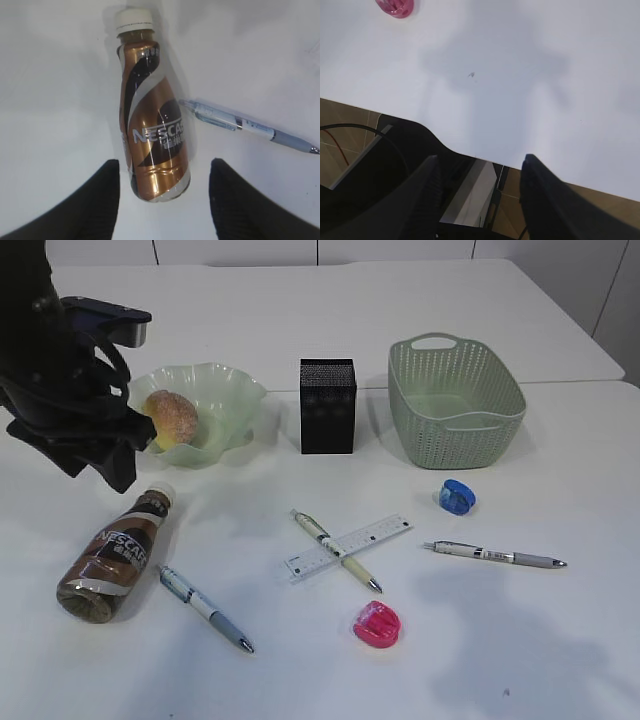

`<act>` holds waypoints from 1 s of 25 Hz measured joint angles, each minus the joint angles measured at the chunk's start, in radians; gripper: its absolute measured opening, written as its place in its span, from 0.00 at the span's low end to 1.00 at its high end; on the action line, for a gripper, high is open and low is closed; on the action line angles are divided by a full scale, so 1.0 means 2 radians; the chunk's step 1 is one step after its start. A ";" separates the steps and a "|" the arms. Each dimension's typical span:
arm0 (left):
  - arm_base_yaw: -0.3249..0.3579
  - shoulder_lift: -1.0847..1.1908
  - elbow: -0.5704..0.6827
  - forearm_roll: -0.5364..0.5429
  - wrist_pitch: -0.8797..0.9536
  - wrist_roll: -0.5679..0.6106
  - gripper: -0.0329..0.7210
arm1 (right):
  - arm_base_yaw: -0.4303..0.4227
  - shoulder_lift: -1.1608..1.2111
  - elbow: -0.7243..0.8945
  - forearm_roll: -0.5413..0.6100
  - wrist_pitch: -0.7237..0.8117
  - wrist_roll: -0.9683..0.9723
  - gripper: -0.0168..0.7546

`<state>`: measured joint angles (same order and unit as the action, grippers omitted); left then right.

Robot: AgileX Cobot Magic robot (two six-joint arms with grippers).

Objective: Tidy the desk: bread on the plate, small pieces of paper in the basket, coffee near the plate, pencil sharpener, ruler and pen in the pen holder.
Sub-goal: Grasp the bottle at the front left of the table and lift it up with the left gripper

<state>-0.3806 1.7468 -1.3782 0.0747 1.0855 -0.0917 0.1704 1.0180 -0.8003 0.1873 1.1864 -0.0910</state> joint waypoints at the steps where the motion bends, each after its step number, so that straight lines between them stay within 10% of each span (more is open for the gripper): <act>1: 0.000 0.000 0.000 0.000 -0.003 0.000 0.58 | 0.000 0.000 0.000 0.000 0.000 0.000 0.55; 25: 0.025 0.065 0.000 -0.008 -0.035 0.000 0.63 | 0.000 0.000 0.000 0.000 -0.004 0.000 0.55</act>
<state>-0.3307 1.8774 -1.3782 0.0595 1.0150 -0.0917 0.1704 1.0180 -0.8003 0.1880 1.1787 -0.0910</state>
